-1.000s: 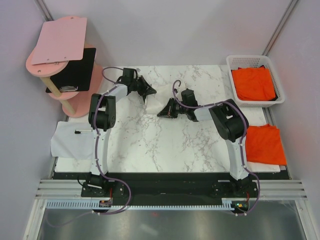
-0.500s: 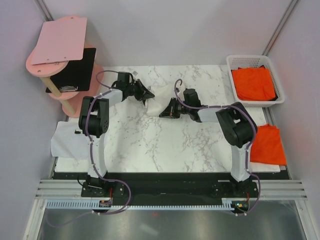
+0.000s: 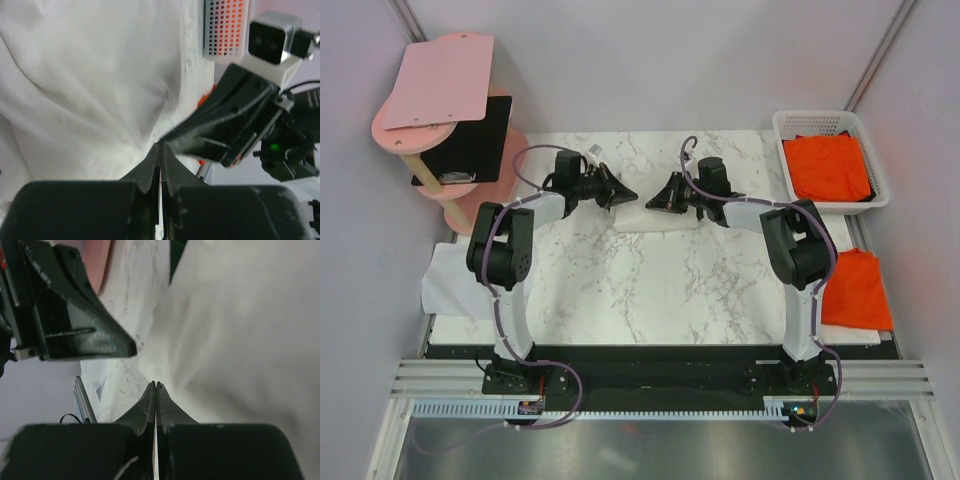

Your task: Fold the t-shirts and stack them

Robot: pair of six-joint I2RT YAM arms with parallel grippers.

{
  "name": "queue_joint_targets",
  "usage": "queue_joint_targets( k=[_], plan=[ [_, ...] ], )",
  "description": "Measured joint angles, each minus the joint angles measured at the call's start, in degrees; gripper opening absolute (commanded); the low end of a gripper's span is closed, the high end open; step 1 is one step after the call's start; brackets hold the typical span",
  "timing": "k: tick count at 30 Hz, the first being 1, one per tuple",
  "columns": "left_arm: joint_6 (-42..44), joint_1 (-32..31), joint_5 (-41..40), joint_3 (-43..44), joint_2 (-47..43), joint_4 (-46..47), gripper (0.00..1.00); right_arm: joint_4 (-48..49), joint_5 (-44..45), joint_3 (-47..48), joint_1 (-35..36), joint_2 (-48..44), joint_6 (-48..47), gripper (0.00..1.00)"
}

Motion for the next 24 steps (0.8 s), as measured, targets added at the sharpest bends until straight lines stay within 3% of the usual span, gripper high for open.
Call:
queue_joint_targets(
  k=[6,24],
  plan=[
    [-3.32,-2.91,1.44,-5.46,1.92,5.77,0.02,-2.45,0.76,1.09,-2.73,4.96,-1.38,0.00],
    [-5.70,-3.67,2.45,-16.15,6.78,17.38,0.02,-2.03,0.52,-2.29,-3.10,5.86,-3.15,0.00]
  ],
)
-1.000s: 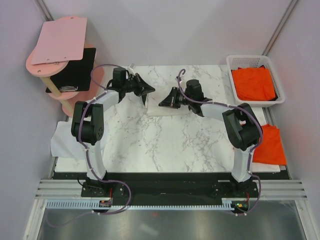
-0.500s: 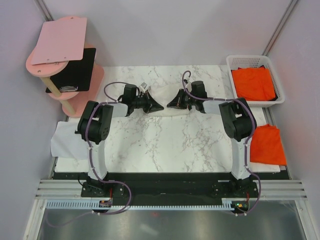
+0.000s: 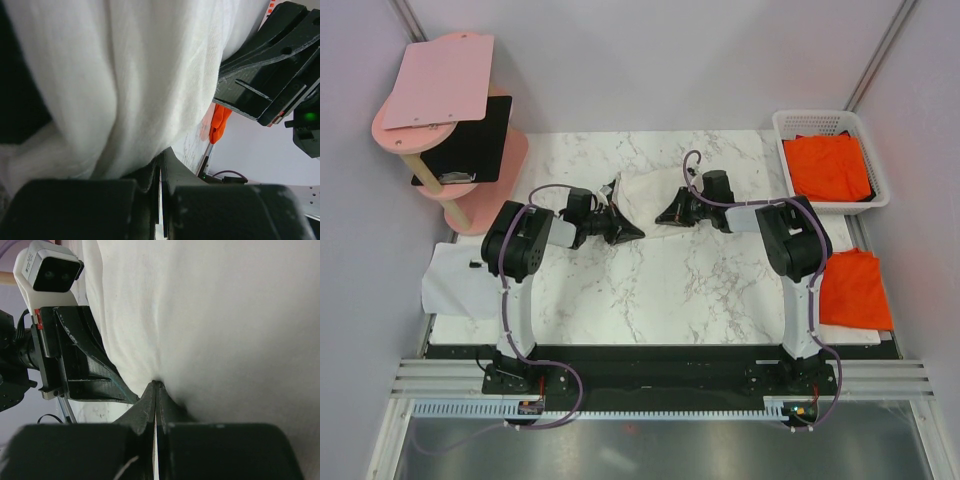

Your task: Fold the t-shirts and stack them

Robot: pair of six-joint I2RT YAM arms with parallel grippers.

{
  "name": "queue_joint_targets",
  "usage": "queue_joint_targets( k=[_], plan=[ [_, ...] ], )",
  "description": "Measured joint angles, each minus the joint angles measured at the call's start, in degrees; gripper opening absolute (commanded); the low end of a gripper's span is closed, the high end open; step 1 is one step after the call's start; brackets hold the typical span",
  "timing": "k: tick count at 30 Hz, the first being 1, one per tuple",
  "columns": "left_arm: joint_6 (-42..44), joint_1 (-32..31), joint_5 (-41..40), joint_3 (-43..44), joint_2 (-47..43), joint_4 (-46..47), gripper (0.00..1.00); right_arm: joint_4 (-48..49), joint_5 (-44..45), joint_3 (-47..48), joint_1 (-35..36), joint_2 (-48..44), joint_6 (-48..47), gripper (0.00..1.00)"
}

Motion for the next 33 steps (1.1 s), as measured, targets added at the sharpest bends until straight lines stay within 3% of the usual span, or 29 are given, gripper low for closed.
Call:
queue_joint_targets(
  k=[7,13,16,17,19,20,22,24,28,29,31,33],
  plan=[
    [0.02,0.00,0.17,-0.13,-0.50,-0.37,0.02,2.32,-0.42,-2.01,-0.02,-0.17,-0.13,0.00],
    [5.70,-0.72,-2.47,1.53,-8.76,-13.77,0.02,-2.38,0.55,-3.93,0.00,-4.61,-2.84,0.00],
    [10.16,-1.73,-5.81,4.28,-14.93,-21.33,0.16,-7.08,2.49,-4.07,0.00,-9.53,-5.42,0.07],
    [11.65,-2.01,-6.95,5.01,-17.35,-23.58,0.30,-8.52,3.28,-4.07,-0.02,-11.56,-6.38,0.15],
    [14.29,-2.47,-9.64,5.75,-22.14,-26.91,0.47,-10.73,5.03,-4.09,-0.02,-15.43,-7.93,0.27],
    [15.39,-2.62,-11.08,5.79,-24.35,-28.46,0.59,-11.67,5.86,-4.20,-0.09,-17.64,-8.72,0.40],
    [16.92,-2.64,-13.46,5.73,-27.67,-30.95,0.66,-12.48,7.23,-4.98,-0.37,-21.55,-9.66,0.58],
    [17.92,-2.58,-15.41,5.07,-30.18,-32.85,0.73,-12.85,8.55,-6.82,-1.22,-25.55,-10.43,0.68],
    [18.95,-2.51,-17.66,1.99,-32.46,-35.60,0.81,-13.62,10.25,-11.13,-5.33,-29.49,-10.60,0.79],
    [19.15,-2.69,-18.12,0.85,-33.00,-36.15,0.91,-14.10,10.40,-11.91,-6.80,-29.49,-10.49,0.80],
    [19.54,-3.61,-19.12,-1.29,-33.86,-37.77,0.99,-16.59,10.95,-12.96,-9.07,-29.44,-10.80,0.84],
    [19.76,-6.19,-20.63,-2.49,-34.71,-39.54,1.00,-21.18,13.86,-13.07,-10.97,-29.55,-12.20,0.86]
  ],
)
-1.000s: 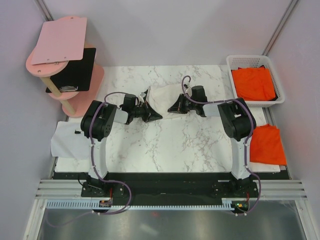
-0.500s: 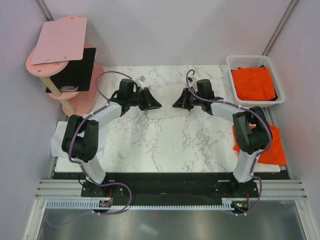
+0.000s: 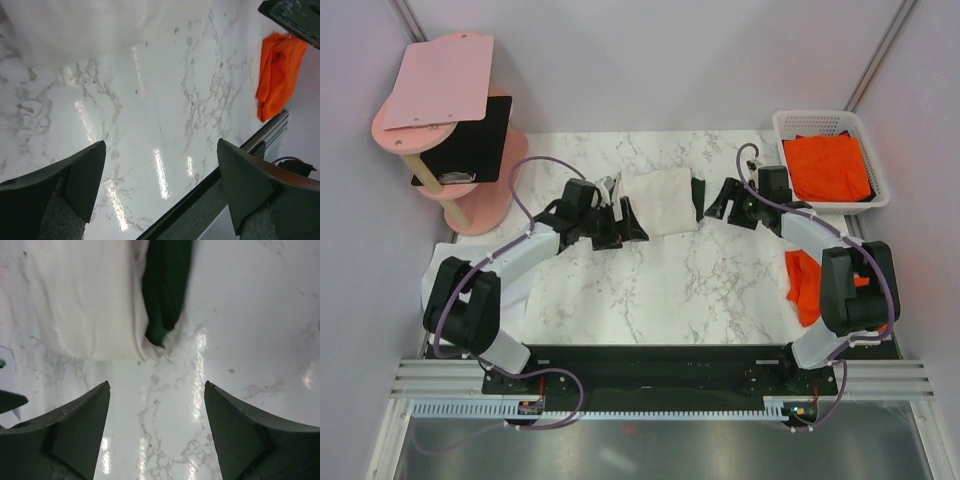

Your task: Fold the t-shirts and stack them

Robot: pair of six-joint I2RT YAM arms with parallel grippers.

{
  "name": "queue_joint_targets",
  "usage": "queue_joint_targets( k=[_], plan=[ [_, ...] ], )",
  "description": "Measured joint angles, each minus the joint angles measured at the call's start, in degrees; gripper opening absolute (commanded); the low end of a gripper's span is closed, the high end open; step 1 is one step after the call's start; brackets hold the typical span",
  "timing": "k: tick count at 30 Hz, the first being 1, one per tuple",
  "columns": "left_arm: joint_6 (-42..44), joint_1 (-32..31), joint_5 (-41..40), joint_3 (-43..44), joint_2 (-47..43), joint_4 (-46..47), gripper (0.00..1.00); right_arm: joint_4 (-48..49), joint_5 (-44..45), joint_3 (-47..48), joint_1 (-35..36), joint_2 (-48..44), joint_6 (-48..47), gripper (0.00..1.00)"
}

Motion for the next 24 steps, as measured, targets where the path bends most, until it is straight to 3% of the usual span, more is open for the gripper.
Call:
queue_joint_targets(
  k=[3,8,13,19,21,24],
  plan=[
    [0.11,-6.19,-1.14,0.07,-0.37,-1.14,1.00,-8.68,7.89,0.00,-0.09,-2.73,-3.56,0.98],
    [0.04,-16.59,-1.33,4.28,3.37,-1.27,0.99,-20.94,23.93,0.02,0.79,-13.49,-9.05,0.98],
    [-0.57,-18.86,0.09,7.76,9.77,1.09,0.99,-28.87,39.54,0.79,0.85,-19.54,-11.85,0.98],
    [-1.53,-18.62,1.51,7.76,12.46,2.03,0.99,-38.21,56.48,4.68,2.01,-4.09,-9.38,0.98],
    [-1.53,-18.62,1.88,7.76,12.44,2.71,0.99,-40.54,60.19,4.72,2.86,1.36,-8.22,0.90],
    [-1.51,-18.62,2.60,7.76,12.41,2.80,0.99,-44.02,64.54,4.48,4.17,6.27,-6.29,0.86]
  ],
)
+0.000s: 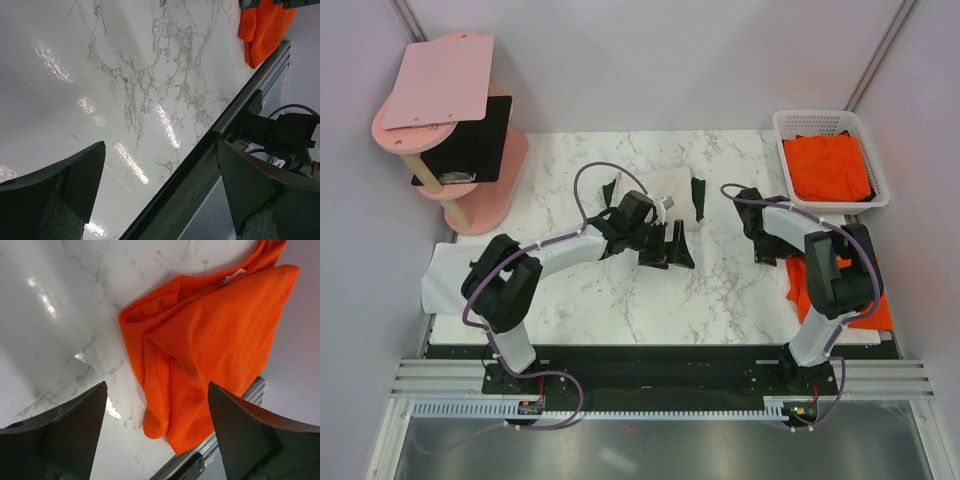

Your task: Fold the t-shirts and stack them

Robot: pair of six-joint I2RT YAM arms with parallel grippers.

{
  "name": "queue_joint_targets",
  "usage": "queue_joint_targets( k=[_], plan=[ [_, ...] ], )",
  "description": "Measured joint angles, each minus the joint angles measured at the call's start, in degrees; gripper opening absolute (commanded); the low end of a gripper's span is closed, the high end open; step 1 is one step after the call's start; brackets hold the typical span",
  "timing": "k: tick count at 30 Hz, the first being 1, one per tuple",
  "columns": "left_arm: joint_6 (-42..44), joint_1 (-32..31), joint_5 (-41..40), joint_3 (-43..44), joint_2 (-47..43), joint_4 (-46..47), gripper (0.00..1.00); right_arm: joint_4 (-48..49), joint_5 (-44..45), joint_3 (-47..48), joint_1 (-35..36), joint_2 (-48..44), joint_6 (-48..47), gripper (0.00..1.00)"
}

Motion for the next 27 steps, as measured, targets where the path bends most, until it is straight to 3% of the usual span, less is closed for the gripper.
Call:
queue_joint_targets(
  k=[3,11,14,15,18,27],
  plan=[
    [0.02,0.04,0.15,0.00,-0.04,0.00,0.99,-2.34,3.23,0.00,0.61,0.87,1.84,0.79],
    [0.04,0.87,0.42,0.00,-1.29,-0.09,0.99,-5.84,7.91,1.36,0.52,5.35,4.22,0.79],
    [0.04,1.25,0.42,-0.02,-1.62,-0.33,0.99,-6.80,9.42,2.56,0.50,9.81,4.50,0.61],
    [0.07,1.36,0.37,-0.02,-1.79,-0.57,0.99,-7.26,10.01,2.80,0.52,10.84,4.46,0.40],
    [0.13,1.70,0.22,-0.02,-2.56,-1.40,0.99,-7.65,10.64,3.21,0.52,12.72,4.33,0.03],
    [0.92,4.26,-0.87,-1.09,-6.64,-3.08,0.99,-7.17,9.66,3.48,1.29,14.27,1.92,0.00]
  ],
)
